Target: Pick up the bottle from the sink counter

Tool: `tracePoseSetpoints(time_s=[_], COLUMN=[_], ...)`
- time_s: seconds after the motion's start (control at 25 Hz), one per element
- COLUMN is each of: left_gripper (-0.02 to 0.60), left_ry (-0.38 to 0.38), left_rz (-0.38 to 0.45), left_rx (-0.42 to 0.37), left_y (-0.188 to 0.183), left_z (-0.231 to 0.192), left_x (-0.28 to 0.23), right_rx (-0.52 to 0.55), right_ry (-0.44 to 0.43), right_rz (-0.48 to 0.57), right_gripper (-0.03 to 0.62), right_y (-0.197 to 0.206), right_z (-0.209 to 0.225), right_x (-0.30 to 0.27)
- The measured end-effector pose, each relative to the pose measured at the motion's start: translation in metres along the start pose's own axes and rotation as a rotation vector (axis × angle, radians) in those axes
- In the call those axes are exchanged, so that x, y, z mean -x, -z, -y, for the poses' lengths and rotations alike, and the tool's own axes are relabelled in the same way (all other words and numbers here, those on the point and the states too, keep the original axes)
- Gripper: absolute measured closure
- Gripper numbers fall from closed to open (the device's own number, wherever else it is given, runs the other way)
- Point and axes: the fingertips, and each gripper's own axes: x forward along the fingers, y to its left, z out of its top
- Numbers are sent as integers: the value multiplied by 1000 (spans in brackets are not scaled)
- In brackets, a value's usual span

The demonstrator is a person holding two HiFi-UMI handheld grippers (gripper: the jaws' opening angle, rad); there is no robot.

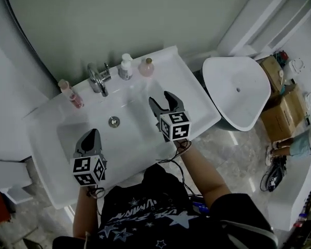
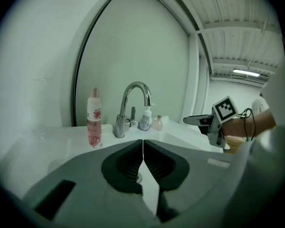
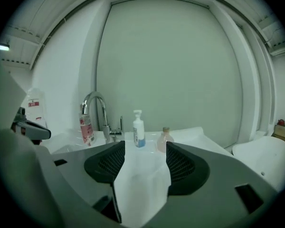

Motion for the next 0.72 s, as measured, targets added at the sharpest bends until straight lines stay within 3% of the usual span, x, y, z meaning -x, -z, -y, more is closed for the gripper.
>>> tracePoseSetpoints(time_s=[0.24,0.72], left_gripper=[561,561], left_ry=[-103,-271], left_rz=[4,-37], left_rx=[49,106], left_y=[-20,-12], left_z=[20,13], left_x=[-48,-103], right_rx=[32,69], right_ry=[-92,-147], right_rz=[-24,-53], right_gripper=[338,358], right_y=[-10,-10], right_z=[47,89], right_x=[-61,-174])
